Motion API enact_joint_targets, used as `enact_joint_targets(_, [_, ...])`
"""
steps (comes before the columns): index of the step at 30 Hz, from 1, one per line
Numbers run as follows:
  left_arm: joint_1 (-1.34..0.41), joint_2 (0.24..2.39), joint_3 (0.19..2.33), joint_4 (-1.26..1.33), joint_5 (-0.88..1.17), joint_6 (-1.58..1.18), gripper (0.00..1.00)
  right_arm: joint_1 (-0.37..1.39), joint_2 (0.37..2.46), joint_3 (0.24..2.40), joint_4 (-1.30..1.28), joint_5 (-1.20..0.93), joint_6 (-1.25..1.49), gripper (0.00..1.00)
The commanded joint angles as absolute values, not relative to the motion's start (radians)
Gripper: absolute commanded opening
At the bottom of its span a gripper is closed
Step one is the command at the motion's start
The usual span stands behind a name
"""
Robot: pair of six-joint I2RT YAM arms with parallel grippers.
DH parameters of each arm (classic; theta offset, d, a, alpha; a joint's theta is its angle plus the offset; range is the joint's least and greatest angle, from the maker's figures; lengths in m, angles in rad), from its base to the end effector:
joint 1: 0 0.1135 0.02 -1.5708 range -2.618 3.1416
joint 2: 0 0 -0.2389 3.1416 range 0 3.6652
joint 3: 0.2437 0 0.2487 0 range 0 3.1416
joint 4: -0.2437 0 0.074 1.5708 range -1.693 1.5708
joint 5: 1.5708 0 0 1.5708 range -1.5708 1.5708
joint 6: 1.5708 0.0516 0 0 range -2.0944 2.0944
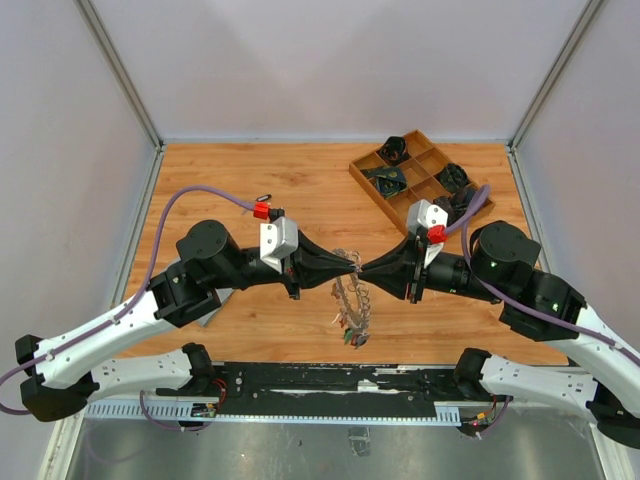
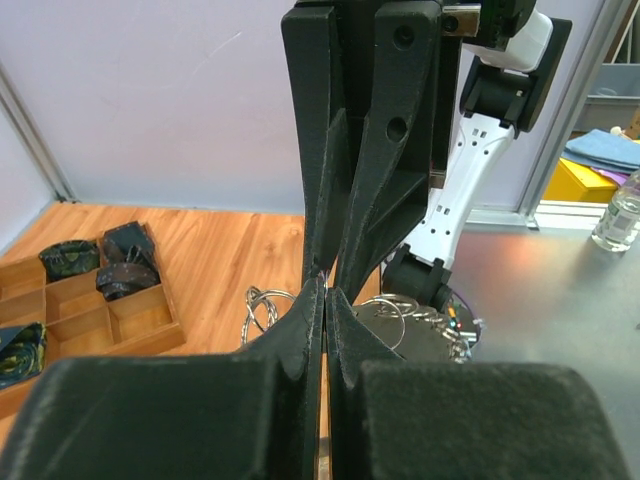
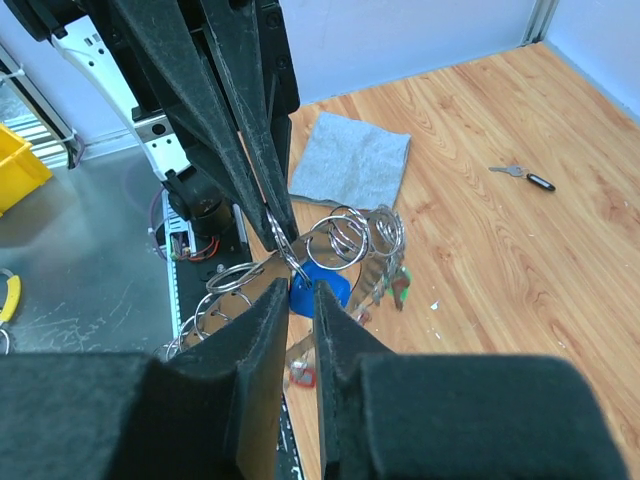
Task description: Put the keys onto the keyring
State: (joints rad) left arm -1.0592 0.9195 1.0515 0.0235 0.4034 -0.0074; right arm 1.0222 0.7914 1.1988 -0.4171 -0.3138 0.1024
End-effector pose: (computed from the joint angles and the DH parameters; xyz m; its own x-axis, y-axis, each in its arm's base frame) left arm 0.0932 -0.2074 0.4136 0.0685 -0.1359 -0.9884 0.9924 0.1111 0.0535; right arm 0.0766 0.1559 0.4330 -0.1045 0.0156 -0.9944 -0.9669 0.2323 0.1052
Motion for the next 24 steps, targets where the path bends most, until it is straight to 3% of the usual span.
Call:
enact_joint_targets(1, [-1.068, 0.891, 1.063, 0.110, 0.413, -0.012, 0.00, 1.039, 0.785, 1.189, -0.373, -0.329, 0.121, 0.13])
enact_joint_targets(7, [-1.066, 0.886, 1.059, 0.106, 0.405, -0.010, 0.01, 1.039, 0.767, 1.189, -0.370, -0.320, 0.119, 0.01])
enact_joint_targets(24, [-1.067, 0.888, 1.060, 0.110, 0.412, -0.013, 0.01, 1.039, 0.807, 1.220, -0.457, -0.333, 0.085, 0.01])
